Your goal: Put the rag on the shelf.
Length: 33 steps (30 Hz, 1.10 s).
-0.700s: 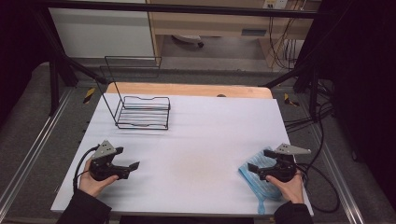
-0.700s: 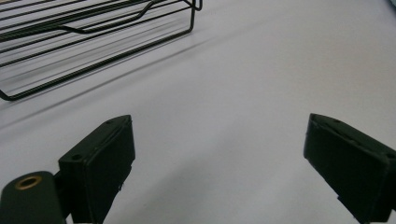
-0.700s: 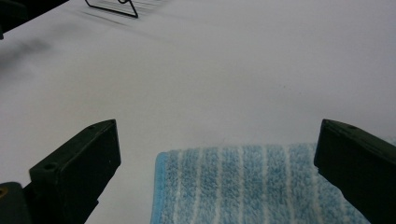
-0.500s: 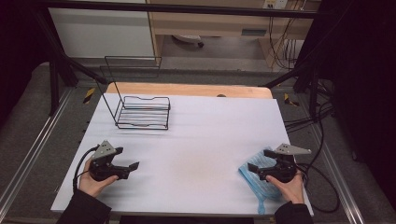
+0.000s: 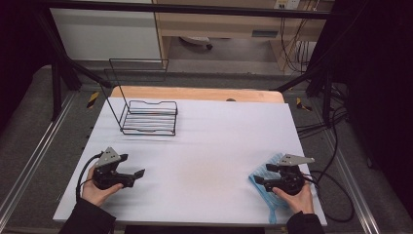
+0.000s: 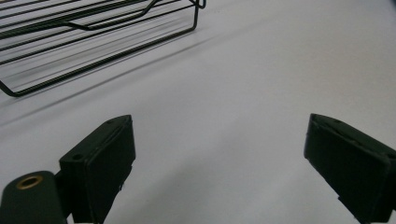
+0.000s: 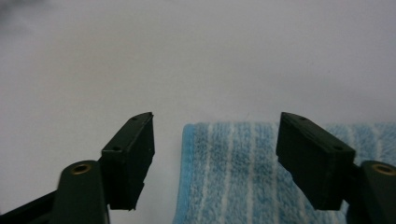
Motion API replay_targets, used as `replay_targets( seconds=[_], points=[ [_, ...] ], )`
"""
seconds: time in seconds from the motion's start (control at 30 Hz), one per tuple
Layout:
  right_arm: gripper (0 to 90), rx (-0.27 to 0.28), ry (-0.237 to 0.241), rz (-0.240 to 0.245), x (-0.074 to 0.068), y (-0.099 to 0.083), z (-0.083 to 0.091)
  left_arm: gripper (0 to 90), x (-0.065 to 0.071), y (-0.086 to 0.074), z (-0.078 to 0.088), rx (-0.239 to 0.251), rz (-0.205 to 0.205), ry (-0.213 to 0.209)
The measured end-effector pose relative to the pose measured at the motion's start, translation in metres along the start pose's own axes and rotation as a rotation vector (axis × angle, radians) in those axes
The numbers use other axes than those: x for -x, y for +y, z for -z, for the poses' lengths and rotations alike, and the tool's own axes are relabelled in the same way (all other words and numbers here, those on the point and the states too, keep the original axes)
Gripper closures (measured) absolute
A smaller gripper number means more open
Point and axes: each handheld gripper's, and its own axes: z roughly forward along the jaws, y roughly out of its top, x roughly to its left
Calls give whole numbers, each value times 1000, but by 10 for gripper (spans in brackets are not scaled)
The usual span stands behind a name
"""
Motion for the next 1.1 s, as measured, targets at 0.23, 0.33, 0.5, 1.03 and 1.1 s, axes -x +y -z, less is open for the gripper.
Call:
replay_targets(
  seconds=[0.23, 0.33, 0.5, 1.03, 1.1],
  points=[
    [495, -77, -16, 49, -7, -7, -4, 94, -1, -1, 1, 2, 6, 6],
    [545, -96, -19, 60, -11, -10, -6, 98, -1, -1, 1, 2, 7, 8],
    [567, -130, -58, 96, -15, -14, -11, 108, 0, 0, 1, -3, 3, 9],
    [674, -159, -159, 221, -25, -18, -19, 113, -1, -1, -1, -14, 9, 14],
    [707, -161, -163, 226, -25, -18, -19, 114, -1, -1, -1, -14, 10, 14]
  ],
)
